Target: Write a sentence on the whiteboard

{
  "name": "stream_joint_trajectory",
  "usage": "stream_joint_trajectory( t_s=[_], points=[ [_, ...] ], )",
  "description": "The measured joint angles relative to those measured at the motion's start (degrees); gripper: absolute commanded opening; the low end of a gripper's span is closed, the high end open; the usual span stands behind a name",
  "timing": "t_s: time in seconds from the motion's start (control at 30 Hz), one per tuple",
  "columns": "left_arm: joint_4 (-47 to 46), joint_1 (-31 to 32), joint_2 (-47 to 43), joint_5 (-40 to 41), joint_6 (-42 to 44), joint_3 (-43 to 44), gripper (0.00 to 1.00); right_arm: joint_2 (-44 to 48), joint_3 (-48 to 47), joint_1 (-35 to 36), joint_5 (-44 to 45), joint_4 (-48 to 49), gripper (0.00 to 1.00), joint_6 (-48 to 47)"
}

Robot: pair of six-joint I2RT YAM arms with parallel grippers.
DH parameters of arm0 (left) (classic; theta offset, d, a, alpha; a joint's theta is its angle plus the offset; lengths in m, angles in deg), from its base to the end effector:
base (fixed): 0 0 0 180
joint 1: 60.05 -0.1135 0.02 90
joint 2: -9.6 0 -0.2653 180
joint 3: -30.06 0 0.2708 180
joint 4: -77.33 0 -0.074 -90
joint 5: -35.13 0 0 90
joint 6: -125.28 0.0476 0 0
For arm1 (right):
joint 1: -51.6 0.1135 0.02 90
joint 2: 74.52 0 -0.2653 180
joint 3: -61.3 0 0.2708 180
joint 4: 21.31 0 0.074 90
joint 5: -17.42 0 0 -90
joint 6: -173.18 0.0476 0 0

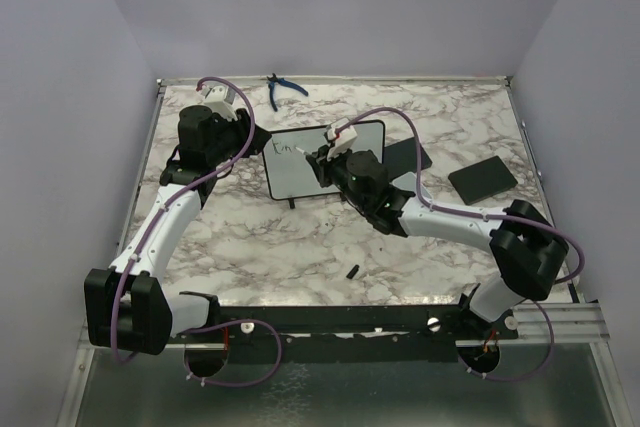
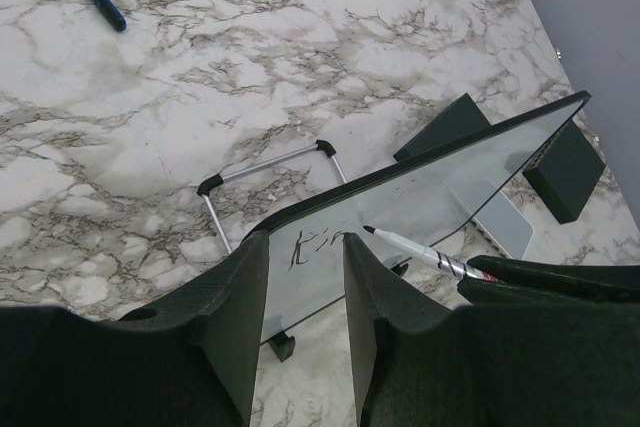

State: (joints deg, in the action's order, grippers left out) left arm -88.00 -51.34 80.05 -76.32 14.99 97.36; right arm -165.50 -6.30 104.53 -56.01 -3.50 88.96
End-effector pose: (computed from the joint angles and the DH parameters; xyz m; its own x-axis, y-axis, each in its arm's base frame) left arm 0.3080 -0.0648 0.3124 -0.4519 -0.2573 -0.8541 0.3501 0.8295 -0.4351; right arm 0.2472 0.3047 0.2597 -0.1180 0.0039 -0.9930 -0.5848 0.8079 0.0727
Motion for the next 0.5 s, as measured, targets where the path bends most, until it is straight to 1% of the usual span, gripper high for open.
stream_joint_trajectory(
  t_s=[0.5],
  points=[
    [-0.02,0.39,0.0,-0.04,0.0,0.0,0.36,-1.88,-1.79,0.0,0.63,-0.17,0.0,-0.5]
  ],
)
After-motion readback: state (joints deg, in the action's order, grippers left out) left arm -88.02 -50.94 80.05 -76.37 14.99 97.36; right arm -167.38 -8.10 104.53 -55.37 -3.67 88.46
